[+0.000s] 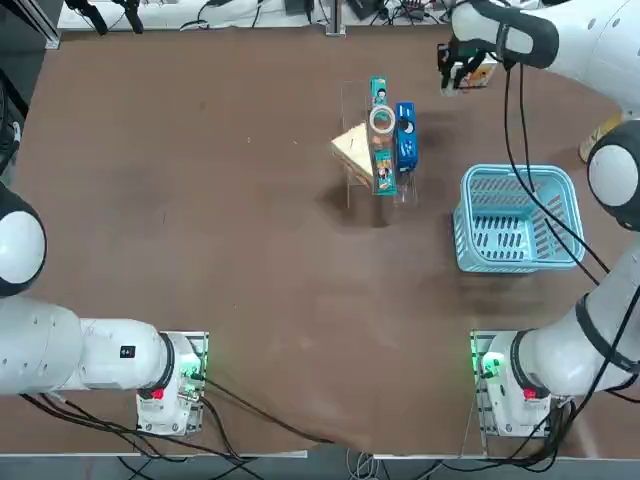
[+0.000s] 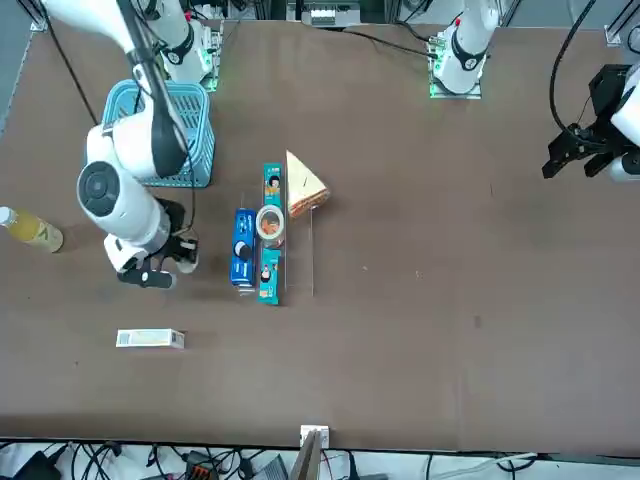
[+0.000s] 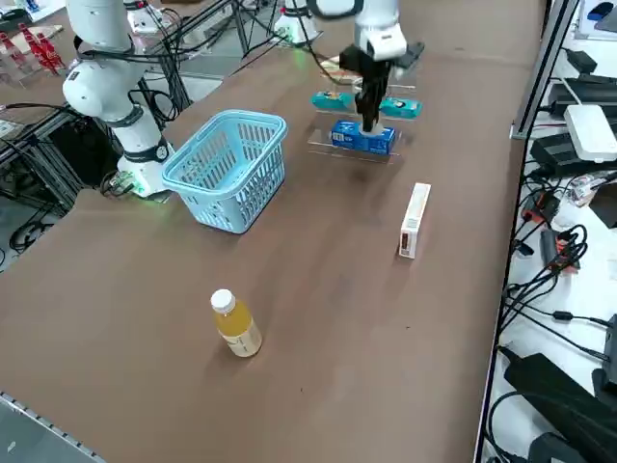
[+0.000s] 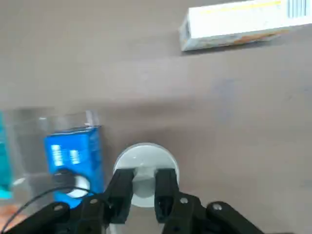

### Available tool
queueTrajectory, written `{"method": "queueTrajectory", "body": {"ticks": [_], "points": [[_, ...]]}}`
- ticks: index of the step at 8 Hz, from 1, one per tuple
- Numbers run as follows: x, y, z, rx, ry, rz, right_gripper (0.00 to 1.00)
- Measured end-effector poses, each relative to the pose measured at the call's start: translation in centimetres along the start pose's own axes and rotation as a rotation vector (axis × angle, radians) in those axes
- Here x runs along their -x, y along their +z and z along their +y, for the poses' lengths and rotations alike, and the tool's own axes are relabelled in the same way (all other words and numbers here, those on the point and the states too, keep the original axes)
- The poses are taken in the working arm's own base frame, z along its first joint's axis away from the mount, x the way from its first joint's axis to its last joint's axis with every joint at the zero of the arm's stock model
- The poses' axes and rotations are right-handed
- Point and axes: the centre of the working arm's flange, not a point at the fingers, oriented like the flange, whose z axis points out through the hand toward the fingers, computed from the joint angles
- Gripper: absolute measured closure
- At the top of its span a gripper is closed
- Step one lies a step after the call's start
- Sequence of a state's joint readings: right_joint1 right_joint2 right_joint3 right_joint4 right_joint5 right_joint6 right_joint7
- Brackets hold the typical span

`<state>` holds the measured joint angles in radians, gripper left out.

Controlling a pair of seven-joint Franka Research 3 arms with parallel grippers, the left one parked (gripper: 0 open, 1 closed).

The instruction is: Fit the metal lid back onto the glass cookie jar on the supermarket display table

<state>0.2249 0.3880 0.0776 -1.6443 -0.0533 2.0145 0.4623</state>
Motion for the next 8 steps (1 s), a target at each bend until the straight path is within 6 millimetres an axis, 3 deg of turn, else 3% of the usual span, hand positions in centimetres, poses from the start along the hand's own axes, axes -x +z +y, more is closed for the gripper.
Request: {"method": "queueTrajectory", "body": {"ticks": [3,8], "points": [[2.9,-1.7,-6.7,-0.051,0.115,-0.009,0.72],[7.3,-2.7,-15.2,-0.076,0.178,-0.002,0.72]]}}
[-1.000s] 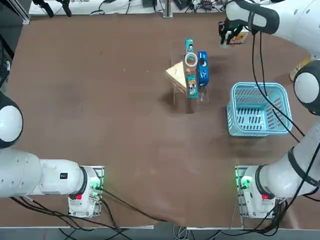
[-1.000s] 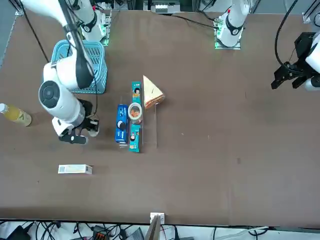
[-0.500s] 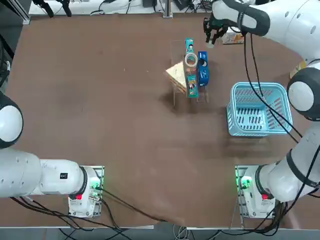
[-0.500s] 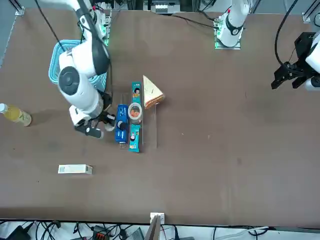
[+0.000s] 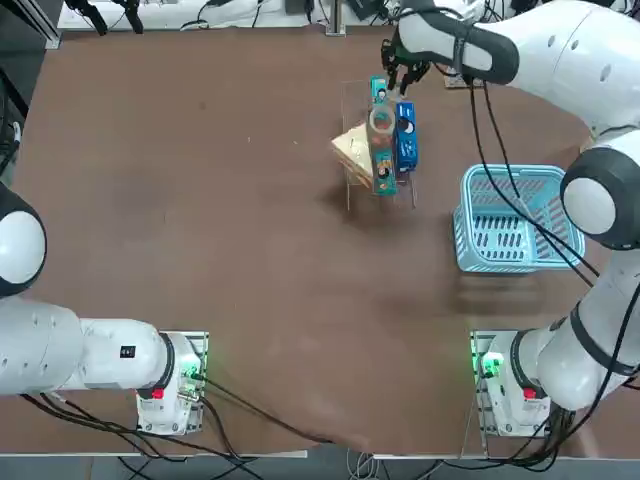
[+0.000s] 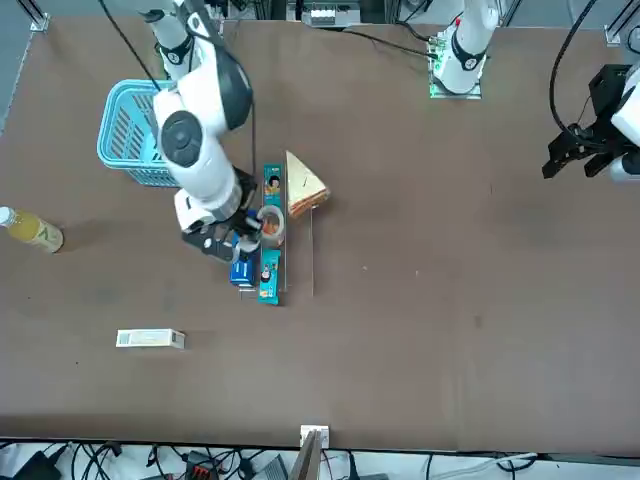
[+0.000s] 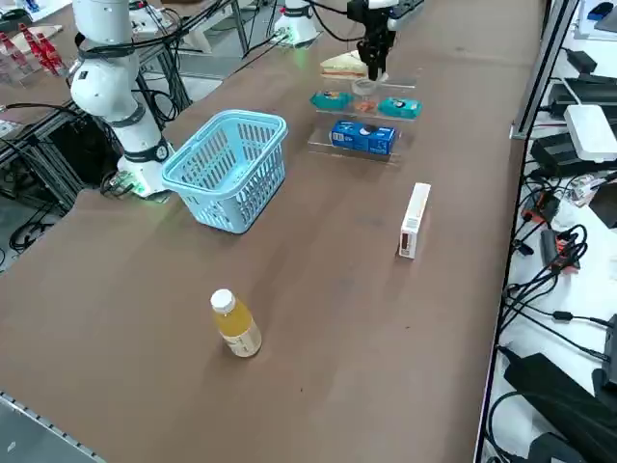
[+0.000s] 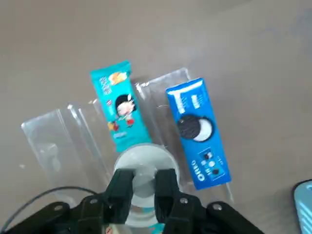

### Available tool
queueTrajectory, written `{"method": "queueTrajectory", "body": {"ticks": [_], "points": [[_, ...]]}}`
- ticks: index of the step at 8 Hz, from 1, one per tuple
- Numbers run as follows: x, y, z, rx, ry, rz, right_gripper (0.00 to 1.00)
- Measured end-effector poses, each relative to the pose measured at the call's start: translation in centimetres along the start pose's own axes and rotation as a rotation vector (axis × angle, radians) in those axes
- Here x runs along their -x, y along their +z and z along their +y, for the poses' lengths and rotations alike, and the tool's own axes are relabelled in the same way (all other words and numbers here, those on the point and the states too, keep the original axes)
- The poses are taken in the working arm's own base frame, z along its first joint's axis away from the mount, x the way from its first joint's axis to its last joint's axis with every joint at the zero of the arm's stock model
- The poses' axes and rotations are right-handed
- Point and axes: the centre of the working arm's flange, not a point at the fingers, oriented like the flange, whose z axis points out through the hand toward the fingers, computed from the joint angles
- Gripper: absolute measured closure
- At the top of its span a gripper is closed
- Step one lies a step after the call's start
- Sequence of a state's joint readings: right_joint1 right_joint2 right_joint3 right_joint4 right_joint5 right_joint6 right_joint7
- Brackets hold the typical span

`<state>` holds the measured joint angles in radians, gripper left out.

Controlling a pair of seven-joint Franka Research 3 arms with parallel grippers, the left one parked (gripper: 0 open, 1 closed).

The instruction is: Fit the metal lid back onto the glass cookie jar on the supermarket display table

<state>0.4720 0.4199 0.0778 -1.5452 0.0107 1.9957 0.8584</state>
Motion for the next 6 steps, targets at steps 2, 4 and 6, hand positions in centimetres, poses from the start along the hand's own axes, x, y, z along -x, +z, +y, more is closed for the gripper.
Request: {"method": "queueTrajectory", "body": {"ticks": [2,4,6], "points": [[1.5,0.7,-1.4,0.007,-0.028,-0.008,0.72],[2.1,1.4,-1.9,0.015,-0.041,-0.015,0.72],[2.3,2.1,-1.9,0.032,-0.042,-0.03,0.72]]}}
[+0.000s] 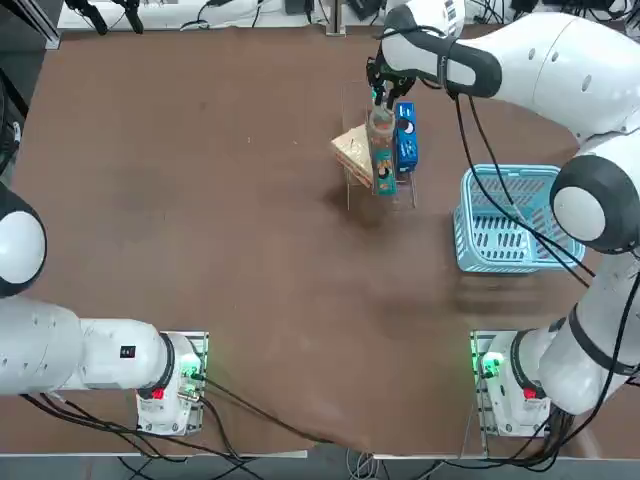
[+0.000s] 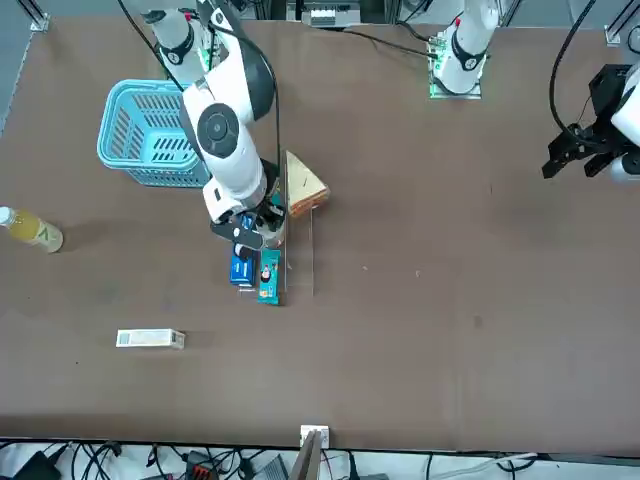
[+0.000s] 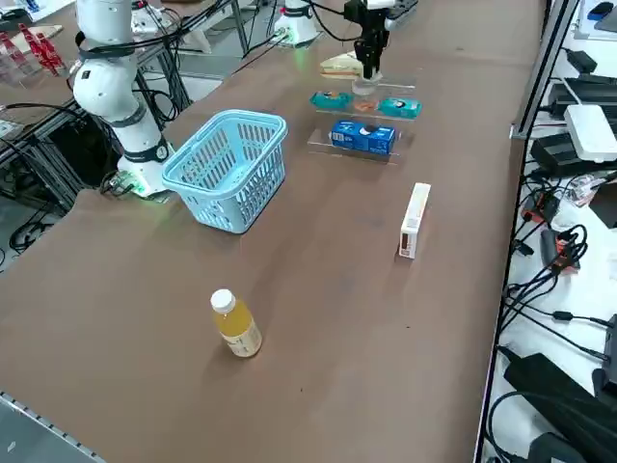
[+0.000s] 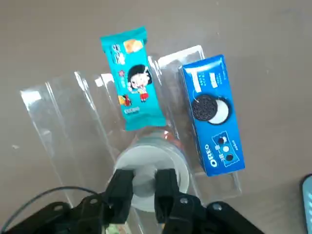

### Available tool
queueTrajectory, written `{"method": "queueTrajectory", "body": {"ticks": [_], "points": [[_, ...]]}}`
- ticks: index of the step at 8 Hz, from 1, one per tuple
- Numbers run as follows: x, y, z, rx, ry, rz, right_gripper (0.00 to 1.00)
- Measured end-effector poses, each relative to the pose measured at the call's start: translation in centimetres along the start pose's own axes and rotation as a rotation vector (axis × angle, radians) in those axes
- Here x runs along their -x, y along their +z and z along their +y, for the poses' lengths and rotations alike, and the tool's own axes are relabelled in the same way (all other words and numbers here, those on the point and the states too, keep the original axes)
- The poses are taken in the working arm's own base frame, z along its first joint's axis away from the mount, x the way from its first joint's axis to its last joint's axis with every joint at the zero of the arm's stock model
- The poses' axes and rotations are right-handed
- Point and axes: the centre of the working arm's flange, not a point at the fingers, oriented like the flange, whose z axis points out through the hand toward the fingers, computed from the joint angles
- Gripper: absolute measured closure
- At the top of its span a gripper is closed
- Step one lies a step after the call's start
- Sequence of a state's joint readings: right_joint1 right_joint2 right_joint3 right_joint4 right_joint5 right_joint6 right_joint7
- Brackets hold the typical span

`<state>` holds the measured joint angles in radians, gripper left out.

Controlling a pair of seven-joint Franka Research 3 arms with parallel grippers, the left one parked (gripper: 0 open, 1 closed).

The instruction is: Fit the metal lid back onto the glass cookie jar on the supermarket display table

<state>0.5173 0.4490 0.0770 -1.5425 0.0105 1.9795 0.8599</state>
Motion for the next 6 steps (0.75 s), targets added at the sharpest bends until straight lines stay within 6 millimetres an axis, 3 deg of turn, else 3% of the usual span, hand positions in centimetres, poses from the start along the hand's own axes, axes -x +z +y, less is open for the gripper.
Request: {"method": "queueTrajectory", "body": {"ticks": [3,6], "points": [[1.0,1.5,-0.3,0.046,-0.01,-0.04,0.72],[1.5,1.6,-0.6,0.055,-0.011,-0.047,0.72]]}}
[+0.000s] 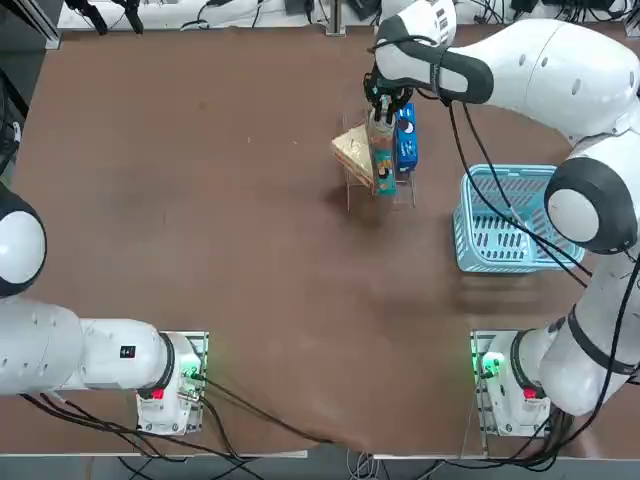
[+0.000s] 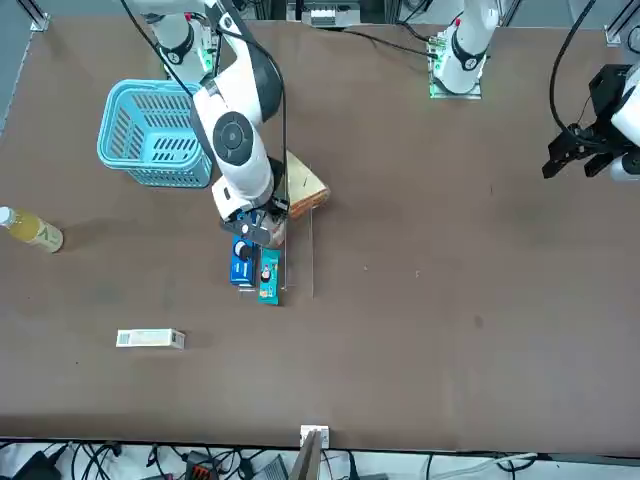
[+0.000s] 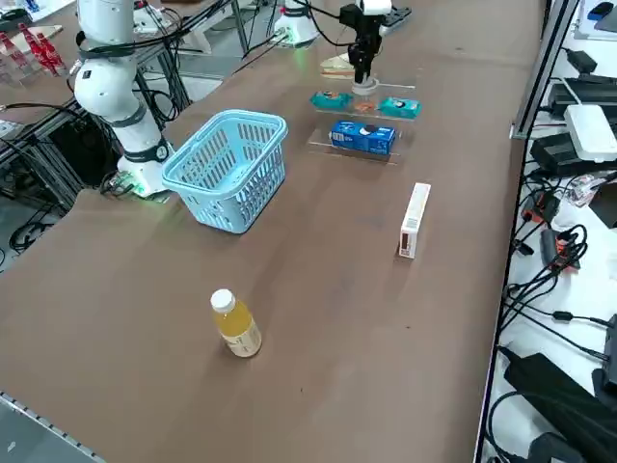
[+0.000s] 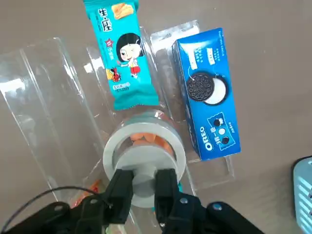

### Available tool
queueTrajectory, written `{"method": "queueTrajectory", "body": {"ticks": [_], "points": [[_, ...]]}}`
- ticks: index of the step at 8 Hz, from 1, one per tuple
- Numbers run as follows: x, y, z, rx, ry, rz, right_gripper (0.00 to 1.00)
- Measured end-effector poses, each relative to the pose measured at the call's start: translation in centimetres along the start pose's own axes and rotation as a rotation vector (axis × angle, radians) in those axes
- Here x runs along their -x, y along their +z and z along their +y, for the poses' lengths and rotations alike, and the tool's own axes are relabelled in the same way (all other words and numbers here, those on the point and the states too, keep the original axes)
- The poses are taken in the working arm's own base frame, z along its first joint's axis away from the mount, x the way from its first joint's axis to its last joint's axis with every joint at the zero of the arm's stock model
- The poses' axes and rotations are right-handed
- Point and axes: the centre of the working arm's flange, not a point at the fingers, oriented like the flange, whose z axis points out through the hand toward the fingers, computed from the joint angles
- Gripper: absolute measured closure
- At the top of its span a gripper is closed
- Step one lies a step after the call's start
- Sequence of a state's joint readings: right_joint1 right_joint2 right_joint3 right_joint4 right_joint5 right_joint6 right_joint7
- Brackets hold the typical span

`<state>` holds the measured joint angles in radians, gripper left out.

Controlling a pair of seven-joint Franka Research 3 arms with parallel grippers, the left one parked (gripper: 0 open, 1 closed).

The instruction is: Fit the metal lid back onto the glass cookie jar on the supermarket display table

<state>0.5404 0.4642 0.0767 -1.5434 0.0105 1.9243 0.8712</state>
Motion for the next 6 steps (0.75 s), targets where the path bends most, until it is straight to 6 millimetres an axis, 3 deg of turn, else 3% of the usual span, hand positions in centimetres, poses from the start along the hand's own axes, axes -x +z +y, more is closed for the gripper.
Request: {"method": "queueTrajectory", "body": {"ticks": [6], "points": [[-0.27,-0.06,0.1,0.007,-0.006,0.022,0.72]]}}
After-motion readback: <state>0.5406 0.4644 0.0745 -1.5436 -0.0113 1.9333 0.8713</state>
